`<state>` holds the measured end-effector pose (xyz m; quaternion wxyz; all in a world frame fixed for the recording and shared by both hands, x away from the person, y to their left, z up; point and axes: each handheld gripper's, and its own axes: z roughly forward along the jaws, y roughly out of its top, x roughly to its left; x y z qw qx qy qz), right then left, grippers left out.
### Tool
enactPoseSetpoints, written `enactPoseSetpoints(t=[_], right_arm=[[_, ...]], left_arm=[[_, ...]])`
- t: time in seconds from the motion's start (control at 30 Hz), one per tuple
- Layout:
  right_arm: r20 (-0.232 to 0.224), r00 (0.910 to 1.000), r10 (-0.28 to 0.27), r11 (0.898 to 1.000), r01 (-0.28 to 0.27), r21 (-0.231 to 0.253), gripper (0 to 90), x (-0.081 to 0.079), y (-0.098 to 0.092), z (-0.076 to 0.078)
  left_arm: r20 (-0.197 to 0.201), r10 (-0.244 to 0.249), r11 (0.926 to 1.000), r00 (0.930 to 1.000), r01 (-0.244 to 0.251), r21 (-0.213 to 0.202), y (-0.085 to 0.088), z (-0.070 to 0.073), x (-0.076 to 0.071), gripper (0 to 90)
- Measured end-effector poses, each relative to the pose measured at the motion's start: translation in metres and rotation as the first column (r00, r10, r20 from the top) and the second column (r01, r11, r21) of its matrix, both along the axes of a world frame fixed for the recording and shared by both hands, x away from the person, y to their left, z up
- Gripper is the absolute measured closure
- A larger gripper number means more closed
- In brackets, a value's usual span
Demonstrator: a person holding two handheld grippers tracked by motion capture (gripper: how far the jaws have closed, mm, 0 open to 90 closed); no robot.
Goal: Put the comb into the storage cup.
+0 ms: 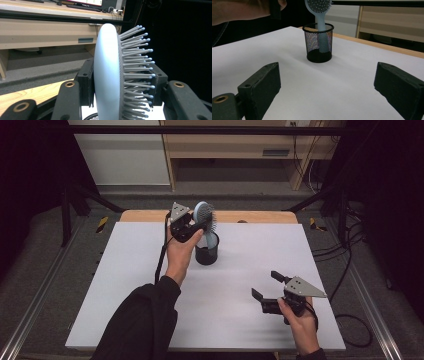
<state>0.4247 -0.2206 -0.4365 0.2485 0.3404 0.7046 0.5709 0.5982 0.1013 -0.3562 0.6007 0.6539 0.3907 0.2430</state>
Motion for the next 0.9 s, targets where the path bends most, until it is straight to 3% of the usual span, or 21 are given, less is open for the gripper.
enactPoseSetpoints(t=[0.9], right_arm=[[0.001, 1.0, 0.001, 1.0, -0.001, 0.001, 7.3, -0.0002, -0.0002, 0.0003]], left_arm=[[-0.013, 0.002, 1.0, 0.9999, -0.002, 0.004, -0.0014, -0.0093, 0.0017, 50.4]])
